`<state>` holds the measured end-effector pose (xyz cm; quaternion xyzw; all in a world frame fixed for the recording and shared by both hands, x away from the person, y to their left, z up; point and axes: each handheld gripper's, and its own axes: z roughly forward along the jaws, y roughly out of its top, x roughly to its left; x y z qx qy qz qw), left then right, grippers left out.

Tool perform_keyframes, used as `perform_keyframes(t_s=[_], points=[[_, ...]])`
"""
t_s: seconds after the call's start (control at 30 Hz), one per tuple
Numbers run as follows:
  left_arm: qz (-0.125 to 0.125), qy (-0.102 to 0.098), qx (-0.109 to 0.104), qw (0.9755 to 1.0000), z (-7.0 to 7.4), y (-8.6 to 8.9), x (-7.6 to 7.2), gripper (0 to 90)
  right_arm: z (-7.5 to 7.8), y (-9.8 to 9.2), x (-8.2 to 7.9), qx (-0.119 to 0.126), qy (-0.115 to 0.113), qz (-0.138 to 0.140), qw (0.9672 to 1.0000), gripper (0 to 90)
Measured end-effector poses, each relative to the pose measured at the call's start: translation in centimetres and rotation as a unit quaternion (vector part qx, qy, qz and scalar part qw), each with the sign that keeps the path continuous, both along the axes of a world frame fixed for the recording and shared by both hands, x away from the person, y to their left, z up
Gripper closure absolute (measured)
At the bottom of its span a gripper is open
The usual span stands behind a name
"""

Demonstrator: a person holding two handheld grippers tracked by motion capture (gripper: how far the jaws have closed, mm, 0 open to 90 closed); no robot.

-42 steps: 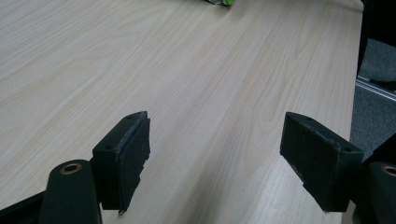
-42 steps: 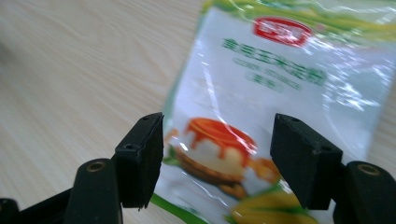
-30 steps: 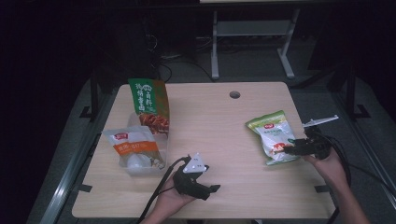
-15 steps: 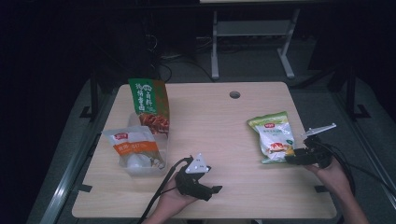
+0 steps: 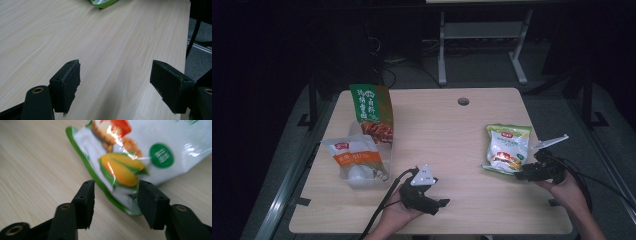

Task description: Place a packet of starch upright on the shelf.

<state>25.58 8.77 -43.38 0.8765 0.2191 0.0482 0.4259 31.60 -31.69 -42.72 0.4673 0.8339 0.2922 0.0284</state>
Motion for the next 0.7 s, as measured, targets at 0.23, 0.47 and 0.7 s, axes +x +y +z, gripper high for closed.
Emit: perform_keyframes(t_s=[0.23, 0.47, 0.7], points=[[0.003, 0.001, 0.0, 1.0, 0.1, 0.2, 0.1, 23.8, 1.0, -0.8, 2.5, -0.003, -0.024, -0.051, 0.9984, 36.5], [0.003, 0.003, -0.001, 1.0, 0.0, 0.2, 0.4, 23.8, 0.3, -1.8, 5.3, -0.009, -0.022, -0.097, 0.995, 34.8], [0.002, 0.006, 0.0, 1.0, -0.1, 0.0, 0.6, 23.8, -1.1, -3.1, 6.8, 0.036, 0.007, -0.126, 0.9913, 43.3]])
